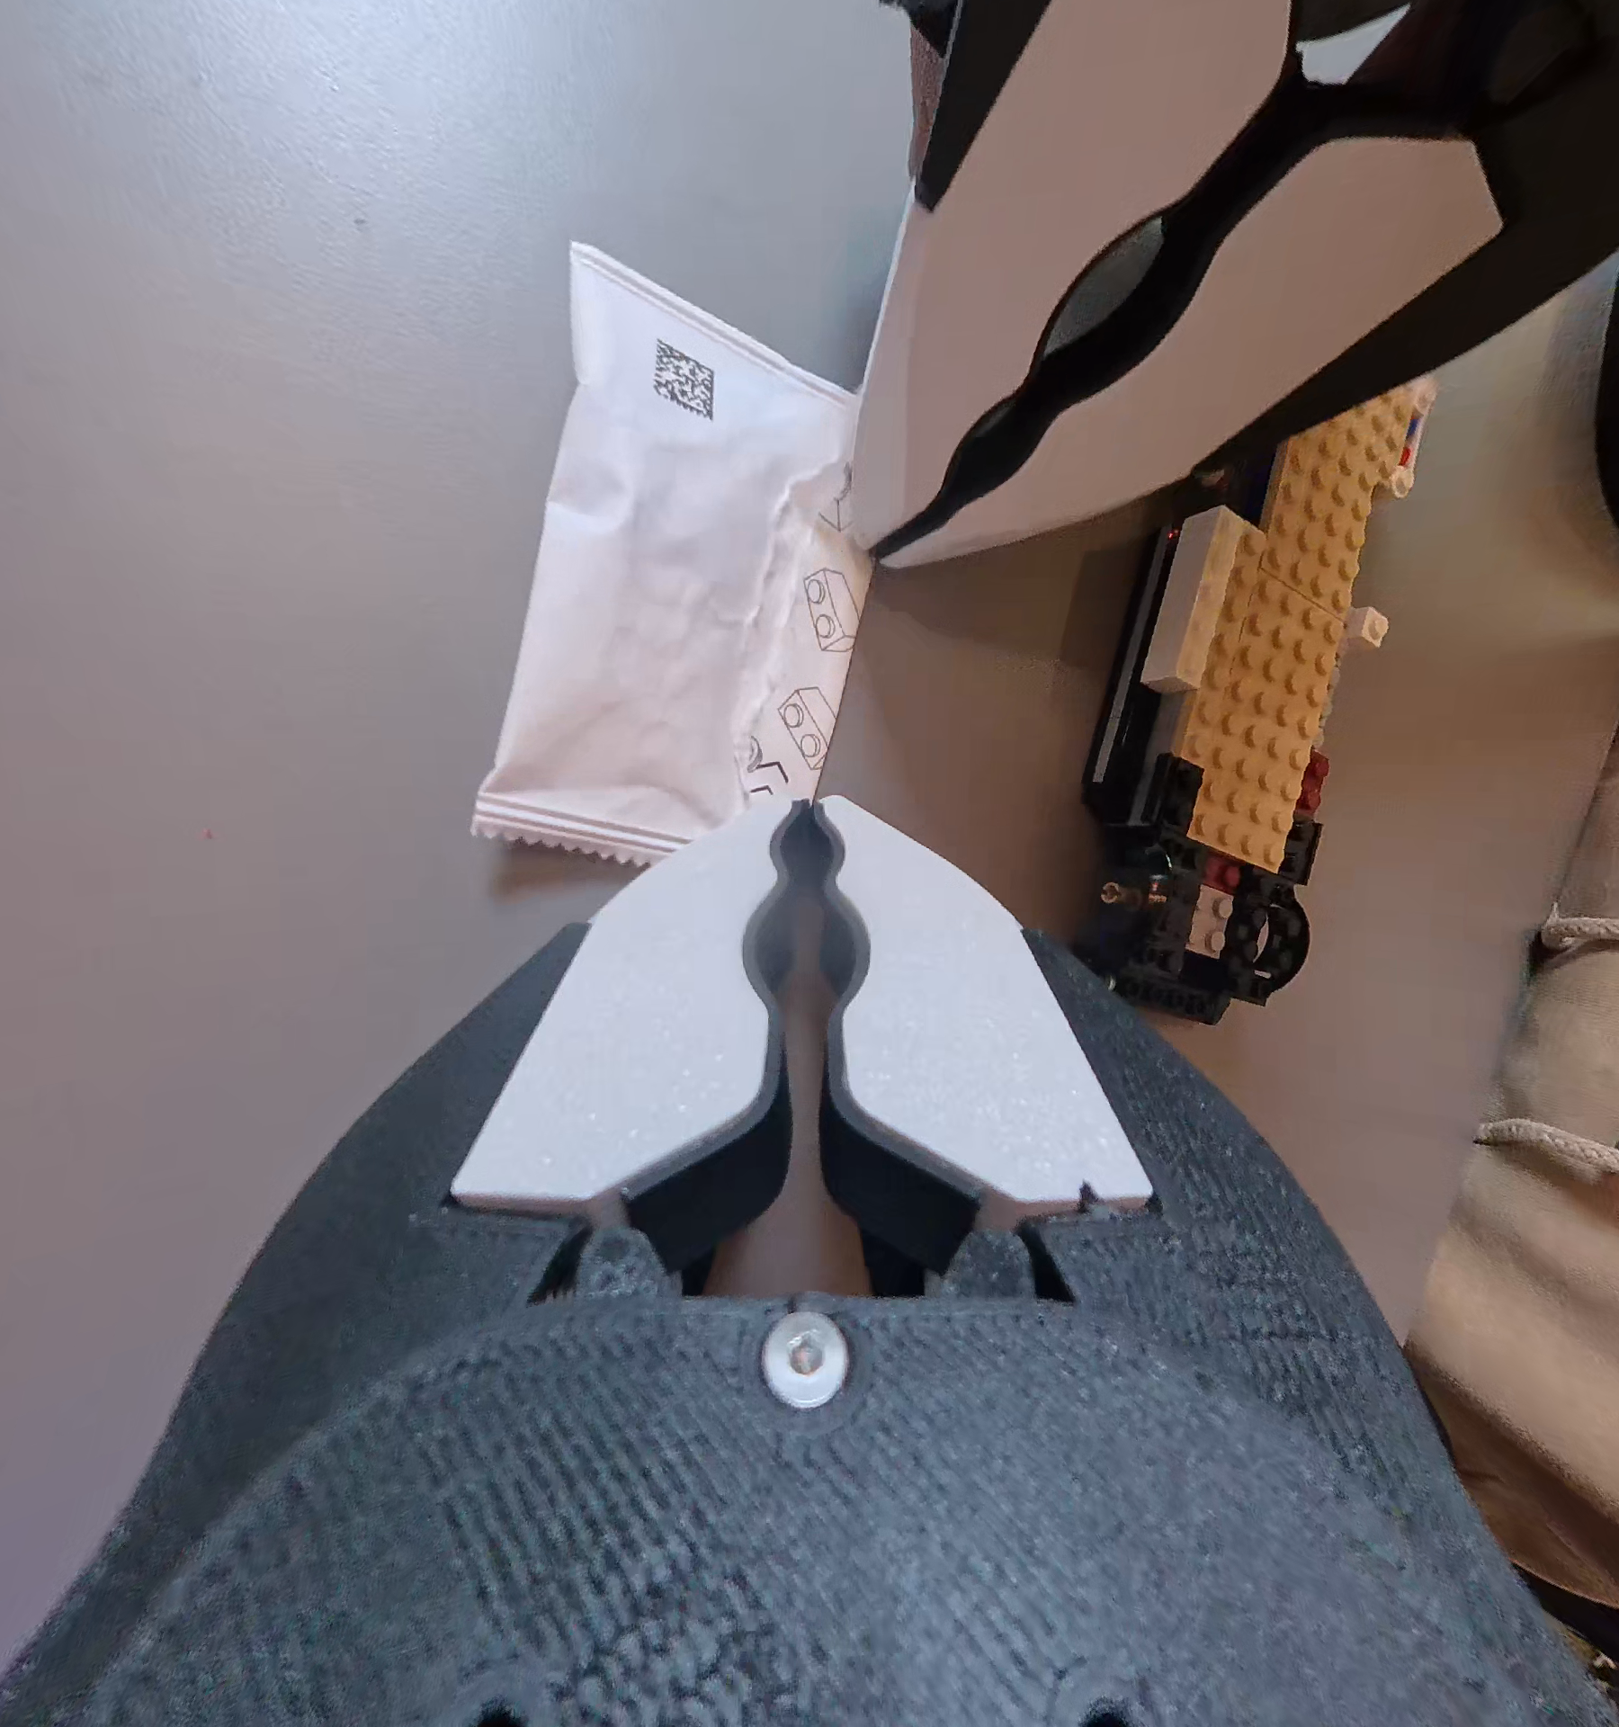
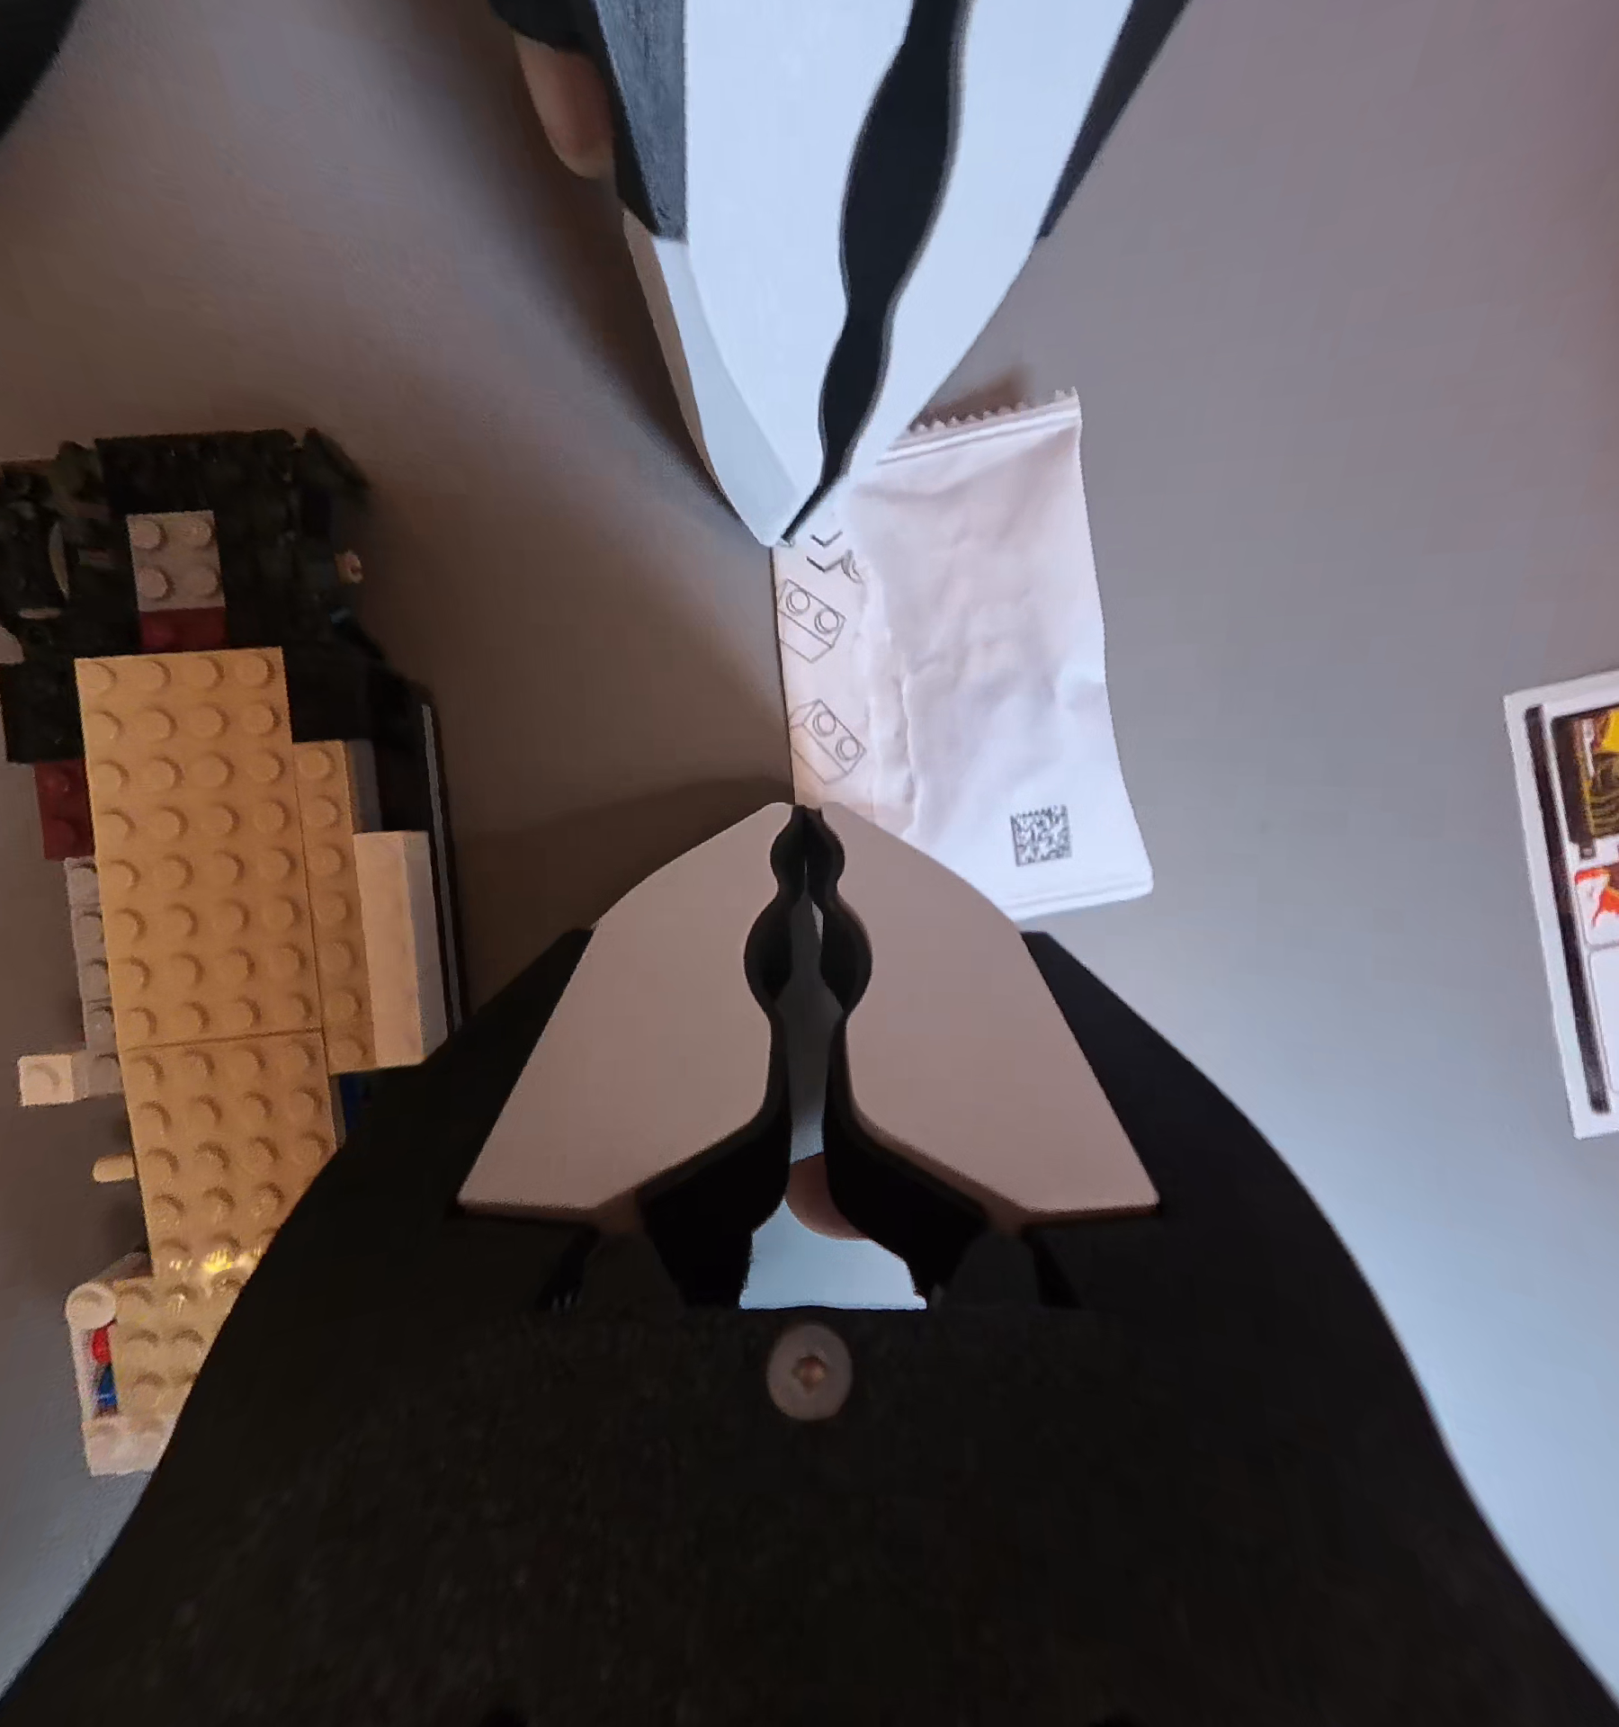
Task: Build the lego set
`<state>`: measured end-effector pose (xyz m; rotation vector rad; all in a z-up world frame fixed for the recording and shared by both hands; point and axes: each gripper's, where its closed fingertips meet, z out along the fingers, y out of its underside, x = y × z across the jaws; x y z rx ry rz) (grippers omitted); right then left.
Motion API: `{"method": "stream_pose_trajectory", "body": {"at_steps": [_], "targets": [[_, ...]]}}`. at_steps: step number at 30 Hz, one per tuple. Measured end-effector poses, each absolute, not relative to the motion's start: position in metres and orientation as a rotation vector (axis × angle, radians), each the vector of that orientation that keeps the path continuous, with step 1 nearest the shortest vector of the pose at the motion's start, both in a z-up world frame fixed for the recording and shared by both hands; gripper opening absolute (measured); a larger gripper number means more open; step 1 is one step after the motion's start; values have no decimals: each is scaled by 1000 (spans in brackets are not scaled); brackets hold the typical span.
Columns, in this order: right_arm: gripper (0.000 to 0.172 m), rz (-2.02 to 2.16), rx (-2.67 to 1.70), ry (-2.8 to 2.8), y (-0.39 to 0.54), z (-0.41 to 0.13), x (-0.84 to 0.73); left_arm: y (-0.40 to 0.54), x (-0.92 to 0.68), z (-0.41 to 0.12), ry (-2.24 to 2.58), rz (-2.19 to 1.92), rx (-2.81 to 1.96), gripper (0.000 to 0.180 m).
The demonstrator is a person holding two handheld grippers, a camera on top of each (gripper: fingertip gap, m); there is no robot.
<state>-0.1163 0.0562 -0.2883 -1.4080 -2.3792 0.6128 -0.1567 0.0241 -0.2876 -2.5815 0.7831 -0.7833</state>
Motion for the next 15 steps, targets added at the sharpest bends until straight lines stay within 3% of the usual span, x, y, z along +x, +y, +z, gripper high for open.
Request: {"method": "stream_pose_trajectory", "body": {"at_steps": [15], "targets": [[1, 791, -1543, -2332, 65, -288, -104, 24, -157, -287, 771, -797, -2576, 0]]}}
